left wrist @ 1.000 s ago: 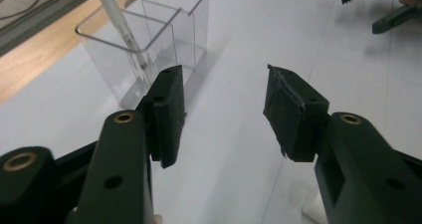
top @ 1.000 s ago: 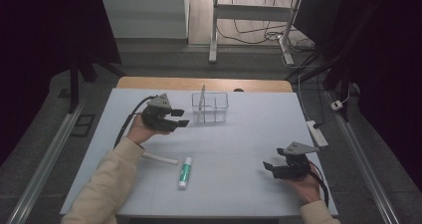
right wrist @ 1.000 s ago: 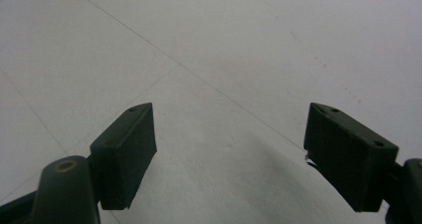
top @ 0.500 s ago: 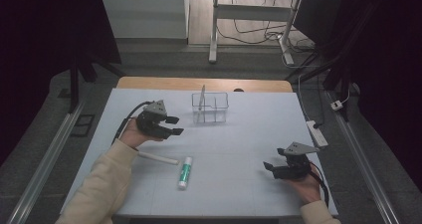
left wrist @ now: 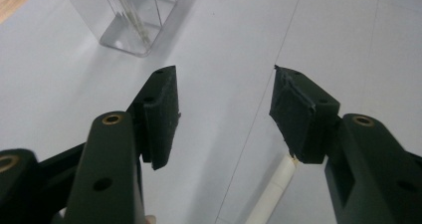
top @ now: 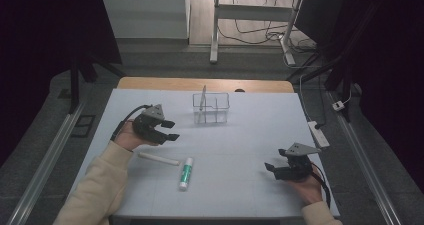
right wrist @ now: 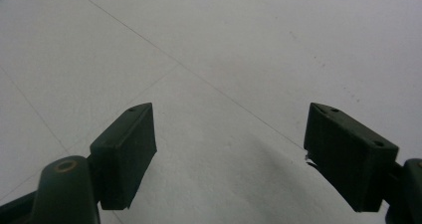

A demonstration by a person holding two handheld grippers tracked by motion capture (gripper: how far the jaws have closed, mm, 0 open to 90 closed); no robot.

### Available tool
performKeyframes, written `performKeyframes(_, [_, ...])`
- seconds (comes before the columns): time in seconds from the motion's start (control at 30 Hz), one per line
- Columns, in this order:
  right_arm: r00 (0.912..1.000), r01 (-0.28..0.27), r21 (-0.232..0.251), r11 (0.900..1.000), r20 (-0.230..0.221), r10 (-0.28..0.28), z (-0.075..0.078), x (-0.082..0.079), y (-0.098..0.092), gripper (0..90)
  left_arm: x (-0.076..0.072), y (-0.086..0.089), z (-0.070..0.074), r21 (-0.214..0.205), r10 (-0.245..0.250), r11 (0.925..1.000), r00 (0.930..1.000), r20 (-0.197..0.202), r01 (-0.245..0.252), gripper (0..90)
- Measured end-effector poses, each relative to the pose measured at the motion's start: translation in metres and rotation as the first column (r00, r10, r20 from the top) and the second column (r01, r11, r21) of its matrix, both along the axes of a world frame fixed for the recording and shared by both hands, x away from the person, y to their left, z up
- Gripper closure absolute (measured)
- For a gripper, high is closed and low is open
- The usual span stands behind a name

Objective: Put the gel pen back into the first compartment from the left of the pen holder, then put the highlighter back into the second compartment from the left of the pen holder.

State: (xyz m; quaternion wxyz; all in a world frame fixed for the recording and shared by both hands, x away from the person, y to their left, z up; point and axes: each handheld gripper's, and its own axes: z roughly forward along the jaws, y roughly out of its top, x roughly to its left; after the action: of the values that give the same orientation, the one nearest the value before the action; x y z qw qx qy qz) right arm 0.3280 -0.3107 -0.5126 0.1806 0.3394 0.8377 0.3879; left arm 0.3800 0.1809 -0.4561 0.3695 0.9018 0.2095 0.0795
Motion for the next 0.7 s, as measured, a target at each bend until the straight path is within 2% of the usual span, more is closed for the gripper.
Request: performKeyframes(0.7, [1.0000, -0.002, -0.002, 1.0000, 0.000, 0.002, 0.000, 0.000, 0.000, 19.5, -0.002, 0.012, -0.011, 0.046, -0.007, 0.9989, 0.9978, -0.066, 0.010, 39.4])
